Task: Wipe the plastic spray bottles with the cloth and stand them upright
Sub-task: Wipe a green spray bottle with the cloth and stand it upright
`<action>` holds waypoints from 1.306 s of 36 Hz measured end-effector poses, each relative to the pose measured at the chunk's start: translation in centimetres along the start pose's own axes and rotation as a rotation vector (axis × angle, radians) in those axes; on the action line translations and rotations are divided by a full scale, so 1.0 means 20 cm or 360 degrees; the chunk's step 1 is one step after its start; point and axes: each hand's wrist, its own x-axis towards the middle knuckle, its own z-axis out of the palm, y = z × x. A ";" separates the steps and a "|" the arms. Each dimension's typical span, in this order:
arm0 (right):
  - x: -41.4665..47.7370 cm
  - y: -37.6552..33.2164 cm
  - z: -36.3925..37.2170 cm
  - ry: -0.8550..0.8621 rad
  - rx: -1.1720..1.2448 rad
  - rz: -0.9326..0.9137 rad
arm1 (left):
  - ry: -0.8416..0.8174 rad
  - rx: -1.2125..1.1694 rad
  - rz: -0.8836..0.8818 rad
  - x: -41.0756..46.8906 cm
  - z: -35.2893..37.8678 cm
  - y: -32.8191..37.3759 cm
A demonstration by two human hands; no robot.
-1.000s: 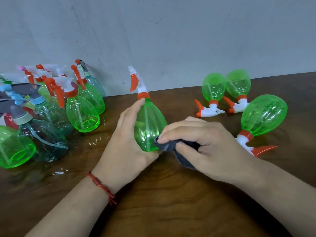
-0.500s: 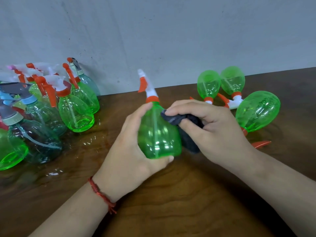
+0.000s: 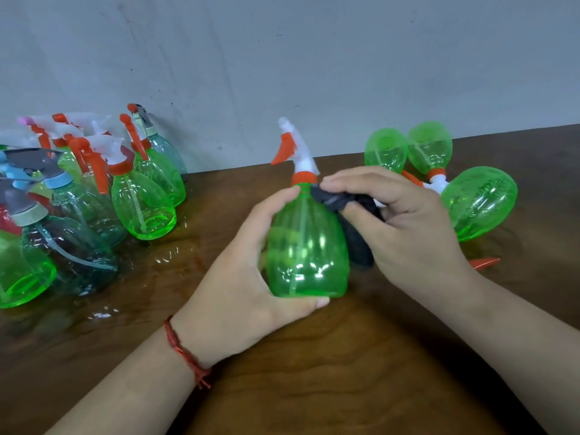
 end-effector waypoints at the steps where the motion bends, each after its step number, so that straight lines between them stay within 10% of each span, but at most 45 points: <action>1: 0.01 0.01 0.00 0.0039 0.0010 0.0017 | -0.0031 -0.0039 0.0009 0.00 0.01 0.01; 22: -0.06 -0.08 0.01 -0.0317 -0.0122 -0.0289 | 0.0363 -0.0118 -0.0159 0.04 -0.02 -0.05; 38: -0.01 -0.07 0.02 -0.0131 0.0648 0.0487 | 0.0066 -0.0054 0.0065 0.00 0.01 -0.01; 47: -0.02 -0.05 0.03 -0.0072 0.0609 0.0439 | 0.0064 0.0316 0.0259 0.02 0.01 0.02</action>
